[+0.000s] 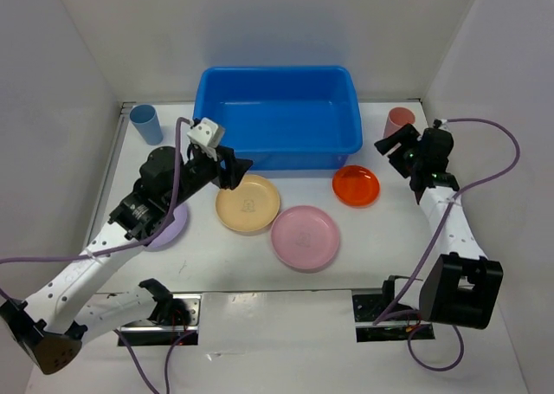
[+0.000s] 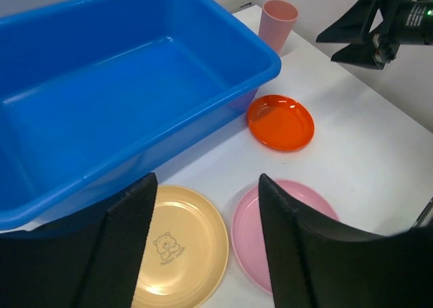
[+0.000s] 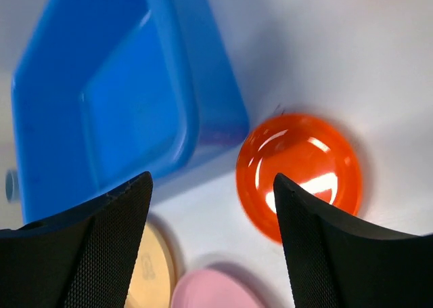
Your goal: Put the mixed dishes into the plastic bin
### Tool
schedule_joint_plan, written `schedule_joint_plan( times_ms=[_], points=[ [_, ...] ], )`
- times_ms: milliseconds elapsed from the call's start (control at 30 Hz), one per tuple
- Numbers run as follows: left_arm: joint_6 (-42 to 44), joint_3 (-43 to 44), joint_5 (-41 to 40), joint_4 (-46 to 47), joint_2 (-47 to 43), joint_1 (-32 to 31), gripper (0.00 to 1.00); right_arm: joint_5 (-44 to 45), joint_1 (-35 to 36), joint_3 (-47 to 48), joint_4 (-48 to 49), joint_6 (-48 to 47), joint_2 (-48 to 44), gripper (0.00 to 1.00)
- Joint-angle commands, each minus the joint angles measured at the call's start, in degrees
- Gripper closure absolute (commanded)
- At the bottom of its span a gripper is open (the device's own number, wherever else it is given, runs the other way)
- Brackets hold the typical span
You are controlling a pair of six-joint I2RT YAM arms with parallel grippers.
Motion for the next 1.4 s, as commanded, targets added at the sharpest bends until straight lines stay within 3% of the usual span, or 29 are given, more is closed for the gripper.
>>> schedule_joint_plan(
  times_ms=[0, 200, 333, 433, 733, 1067, 1300, 1367],
  points=[
    [-2.0, 0.3, 6.5, 0.5, 1.9, 2.9, 0.30, -4.0, 3.9, 0.5, -3.2, -4.6, 0.0, 0.22],
    [-4.9, 0.9, 18.6, -0.7, 7.3, 8.6, 0.19, -3.3, 10.8, -2.8, -9.5, -5.8, 2.2, 0.19],
    [-7.1, -0.8, 22.4, 1.8, 6.7, 11.4, 0.19, -3.3, 14.1, -6.3, -12.2, -5.8, 3.9, 0.18],
    [-9.1, -2.1, 24.6, 2.5, 7.3, 13.5, 0.28, -1.7, 18.6, -8.7, -12.8, -3.9, 4.5, 0.18],
    [-11.0, -2.1, 29.8, 2.5, 8.9, 16.7, 0.29, 5.2, 32.7, -10.0, -13.3, 0.1, 12.7, 0.18],
    [-11.0, -3.4, 31.4, 1.9, 7.4, 19.6, 0.28, 6.3, 37.9, -11.2, -16.8, 1.5, 14.5, 0.51],
    [-11.5, -3.9, 31.9, 3.1, 7.4, 20.1, 0.28, 5.8, 43.8, -10.8, -20.8, 6.8, 11.5, 0.96],
    [-11.5, -3.9, 31.9, 3.1, 7.4, 20.1, 0.27, 5.8, 45.3, -9.5, -23.3, 7.7, 9.4, 0.99]
  ],
)
